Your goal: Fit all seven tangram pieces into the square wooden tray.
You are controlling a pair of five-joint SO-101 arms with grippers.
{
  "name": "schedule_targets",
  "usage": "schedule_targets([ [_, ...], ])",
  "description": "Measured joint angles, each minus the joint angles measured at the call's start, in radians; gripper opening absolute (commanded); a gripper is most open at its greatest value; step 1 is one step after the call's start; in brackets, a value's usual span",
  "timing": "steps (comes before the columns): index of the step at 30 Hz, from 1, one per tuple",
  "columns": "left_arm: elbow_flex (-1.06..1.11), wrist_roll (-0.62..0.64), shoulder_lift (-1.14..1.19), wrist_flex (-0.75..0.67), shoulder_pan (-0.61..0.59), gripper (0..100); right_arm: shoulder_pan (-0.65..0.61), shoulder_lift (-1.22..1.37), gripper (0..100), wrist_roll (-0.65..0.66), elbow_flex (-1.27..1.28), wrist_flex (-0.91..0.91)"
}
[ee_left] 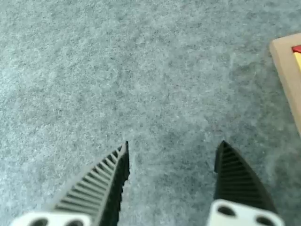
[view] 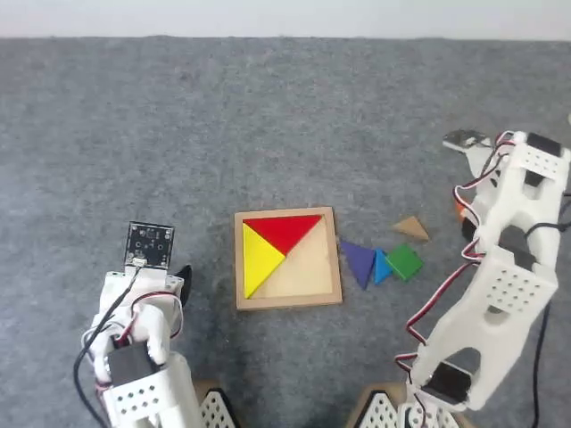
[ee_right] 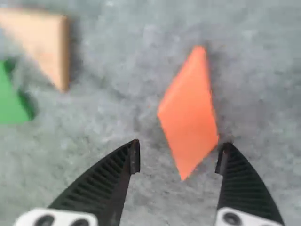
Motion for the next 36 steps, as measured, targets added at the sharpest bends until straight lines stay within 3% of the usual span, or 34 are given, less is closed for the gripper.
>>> schedule_targets([
  [4,0.000,0.000,0.000,0.000,0.002,28,0.000,0.014,27.4,-0.083,-0.002,-0.035],
  [20,0.000,0.000,0.000,0.000,0.002,28,0.026,0.063,27.4,-0.097,-0.198,-0.087],
  [24,0.000,0.000,0.000,0.000,0.002,28,0.074,0.110,27.4,-0.183,-0.272,-0.107],
  [28,0.000,0.000,0.000,0.000,0.002,28,0.092,0.141,27.0,-0.384,-0.330,-0.052],
  [31,0.000,0.000,0.000,0.000,0.002,28,0.077,0.143,20.9,-0.603,-0.351,0.020],
  [36,0.000,0.000,0.000,0.000,0.000,28,0.003,0.143,12.8,-1.146,-0.428,0.140],
])
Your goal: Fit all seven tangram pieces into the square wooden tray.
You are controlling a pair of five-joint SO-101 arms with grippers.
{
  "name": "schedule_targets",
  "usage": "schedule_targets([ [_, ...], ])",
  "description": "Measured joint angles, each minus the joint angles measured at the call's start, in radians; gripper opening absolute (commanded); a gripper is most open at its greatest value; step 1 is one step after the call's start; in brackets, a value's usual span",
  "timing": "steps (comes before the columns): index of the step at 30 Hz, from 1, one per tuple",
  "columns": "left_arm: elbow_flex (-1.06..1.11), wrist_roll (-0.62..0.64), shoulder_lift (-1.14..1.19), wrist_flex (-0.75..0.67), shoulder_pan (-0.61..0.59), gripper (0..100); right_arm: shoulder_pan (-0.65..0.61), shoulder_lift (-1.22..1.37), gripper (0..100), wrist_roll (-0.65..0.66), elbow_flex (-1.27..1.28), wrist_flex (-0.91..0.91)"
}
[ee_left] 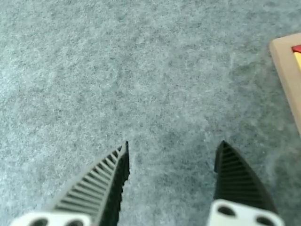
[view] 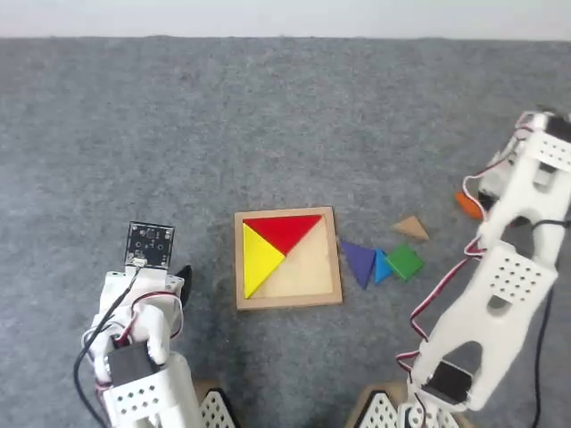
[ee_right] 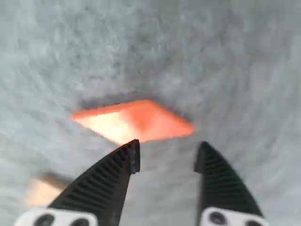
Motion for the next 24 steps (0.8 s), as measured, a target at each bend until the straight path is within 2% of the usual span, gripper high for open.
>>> schedule_targets([
  [3,0.000,0.000,0.000,0.000,0.002,28,-0.044,0.000,17.2,-0.356,-0.072,0.020],
  [6,0.000,0.000,0.000,0.000,0.000,28,-0.083,0.000,24.7,-0.621,-0.123,0.021],
  [9,0.000,0.000,0.000,0.000,0.002,28,-0.117,0.043,28.9,-0.770,-0.152,-0.003],
  [14,0.000,0.000,0.000,0.000,0.002,28,-0.150,0.155,28.8,-1.003,-0.155,-0.034],
  [17,0.000,0.000,0.000,0.000,0.002,28,-0.163,0.195,28.8,-1.073,-0.169,-0.046],
  [24,0.000,0.000,0.000,0.000,0.002,28,-0.160,0.242,28.8,-1.071,-0.296,-0.055],
])
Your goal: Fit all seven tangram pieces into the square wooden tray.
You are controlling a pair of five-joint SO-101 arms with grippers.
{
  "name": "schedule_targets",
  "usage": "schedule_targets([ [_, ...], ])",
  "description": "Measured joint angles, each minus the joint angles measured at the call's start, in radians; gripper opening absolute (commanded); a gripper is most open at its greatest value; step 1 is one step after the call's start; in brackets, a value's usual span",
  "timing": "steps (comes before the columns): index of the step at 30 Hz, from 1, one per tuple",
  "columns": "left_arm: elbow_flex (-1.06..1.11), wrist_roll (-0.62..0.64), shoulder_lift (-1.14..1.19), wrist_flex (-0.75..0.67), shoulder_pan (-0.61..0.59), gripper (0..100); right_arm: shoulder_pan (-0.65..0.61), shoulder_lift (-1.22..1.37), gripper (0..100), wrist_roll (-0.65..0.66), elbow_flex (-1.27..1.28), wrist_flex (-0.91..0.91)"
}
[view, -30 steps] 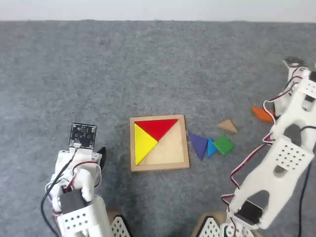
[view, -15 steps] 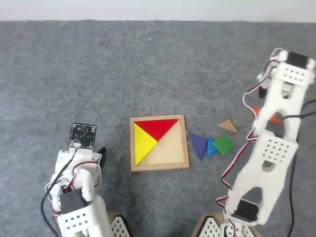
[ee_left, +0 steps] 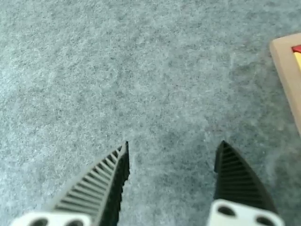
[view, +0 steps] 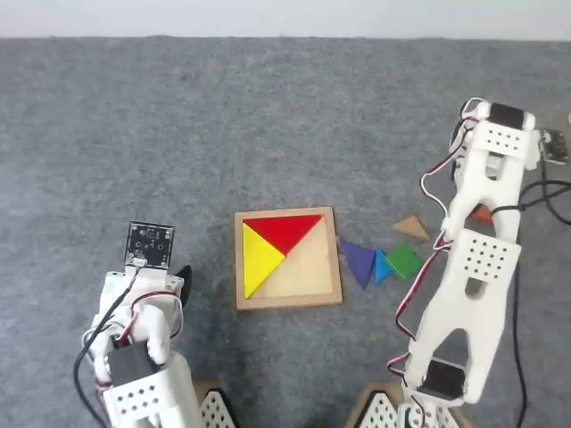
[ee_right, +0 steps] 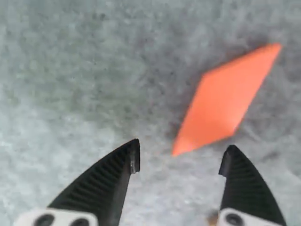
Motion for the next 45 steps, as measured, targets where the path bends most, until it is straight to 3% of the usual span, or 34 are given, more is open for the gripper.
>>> schedule_targets([
  [6,0.000,0.000,0.000,0.000,0.000,28,0.023,0.072,28.8,0.011,-0.110,-0.005],
  [19,0.000,0.000,0.000,0.000,0.000,28,0.054,0.215,28.8,0.176,-0.358,0.055],
  [28,0.000,0.000,0.000,0.000,0.000,28,0.153,0.235,28.9,0.166,-0.427,0.126],
  [37,0.000,0.000,0.000,0.000,0.000,28,0.172,0.256,28.5,0.118,-0.428,0.126],
  [42,0.000,0.000,0.000,0.000,0.000,28,0.167,0.296,15.2,0.118,-0.457,0.104],
  [45,0.000,0.000,0.000,0.000,0.000,28,0.172,0.299,12.3,0.140,-0.457,0.106],
])
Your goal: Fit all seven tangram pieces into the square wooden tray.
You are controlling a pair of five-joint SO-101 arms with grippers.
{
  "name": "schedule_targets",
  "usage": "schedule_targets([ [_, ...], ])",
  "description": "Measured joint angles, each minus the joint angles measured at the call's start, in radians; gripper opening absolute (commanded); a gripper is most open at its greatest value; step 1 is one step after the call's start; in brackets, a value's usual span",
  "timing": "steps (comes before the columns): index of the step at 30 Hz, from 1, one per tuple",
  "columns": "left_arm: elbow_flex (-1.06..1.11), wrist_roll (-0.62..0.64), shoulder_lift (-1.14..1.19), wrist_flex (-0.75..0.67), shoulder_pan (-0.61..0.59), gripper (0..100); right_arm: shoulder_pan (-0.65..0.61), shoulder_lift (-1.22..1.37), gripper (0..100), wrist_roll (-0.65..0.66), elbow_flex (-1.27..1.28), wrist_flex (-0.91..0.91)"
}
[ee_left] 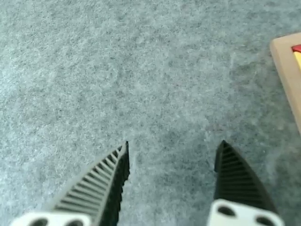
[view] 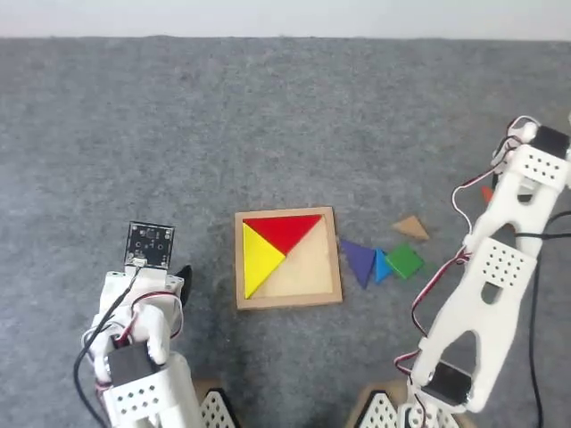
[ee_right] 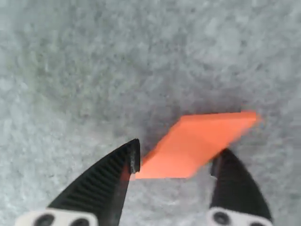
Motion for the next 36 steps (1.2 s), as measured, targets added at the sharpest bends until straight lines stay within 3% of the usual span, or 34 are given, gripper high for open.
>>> schedule_targets([
  [6,0.000,0.000,0.000,0.000,0.000,28,0.002,0.003,7.5,0.075,0.000,0.002],
  [20,0.000,0.000,0.000,0.000,0.000,28,-0.035,0.012,5.8,0.485,-0.006,0.038],
  [36,0.000,0.000,0.000,0.000,0.000,28,-0.037,-0.014,6.4,0.440,-0.051,0.038],
])
